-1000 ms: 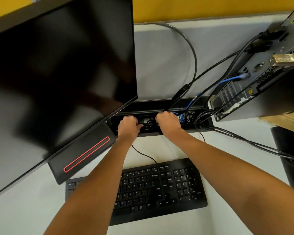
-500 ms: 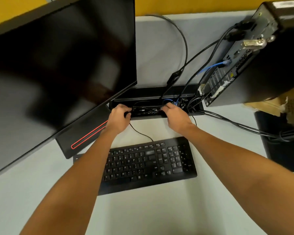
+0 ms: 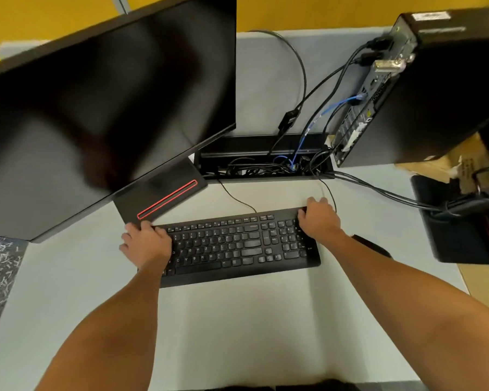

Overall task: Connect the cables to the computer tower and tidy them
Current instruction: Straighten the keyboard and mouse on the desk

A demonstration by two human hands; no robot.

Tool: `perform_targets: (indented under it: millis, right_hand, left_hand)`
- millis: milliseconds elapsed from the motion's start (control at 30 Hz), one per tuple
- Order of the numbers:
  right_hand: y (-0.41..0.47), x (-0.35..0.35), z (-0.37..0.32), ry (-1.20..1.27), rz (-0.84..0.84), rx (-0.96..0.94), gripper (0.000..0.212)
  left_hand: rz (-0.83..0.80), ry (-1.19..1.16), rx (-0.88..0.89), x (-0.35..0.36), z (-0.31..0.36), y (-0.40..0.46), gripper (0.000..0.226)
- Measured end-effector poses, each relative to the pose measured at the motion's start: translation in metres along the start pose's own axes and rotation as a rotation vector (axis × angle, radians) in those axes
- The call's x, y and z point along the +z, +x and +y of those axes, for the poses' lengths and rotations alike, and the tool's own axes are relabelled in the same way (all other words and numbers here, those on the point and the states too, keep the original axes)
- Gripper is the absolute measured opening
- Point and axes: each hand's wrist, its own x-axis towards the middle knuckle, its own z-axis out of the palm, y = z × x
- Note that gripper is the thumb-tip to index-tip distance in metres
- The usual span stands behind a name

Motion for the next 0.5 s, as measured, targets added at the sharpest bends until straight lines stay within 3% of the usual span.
perform_targets:
  millis: [233, 367, 500]
  right_hand:
    - [-0.002, 0.000, 0.003, 0.227, -0.107, 0.046, 0.037]
    - [-0.001, -0.014, 0.006, 0.247, -0.170, 0.087, 0.026]
    - [-0.005, -0.025, 0.013, 0.230, -0.210, 0.115, 0.020]
  left_hand:
    - [-0.028, -0.270, -0.361, 0.006, 0.026, -0.020, 0.066]
    - [-0.071, -0.295, -0.415, -0.001, 0.034, -0.013, 0.071]
    - [-0.119, -0.314, -0.352, -0.006, 0.045, -0.015, 0.077]
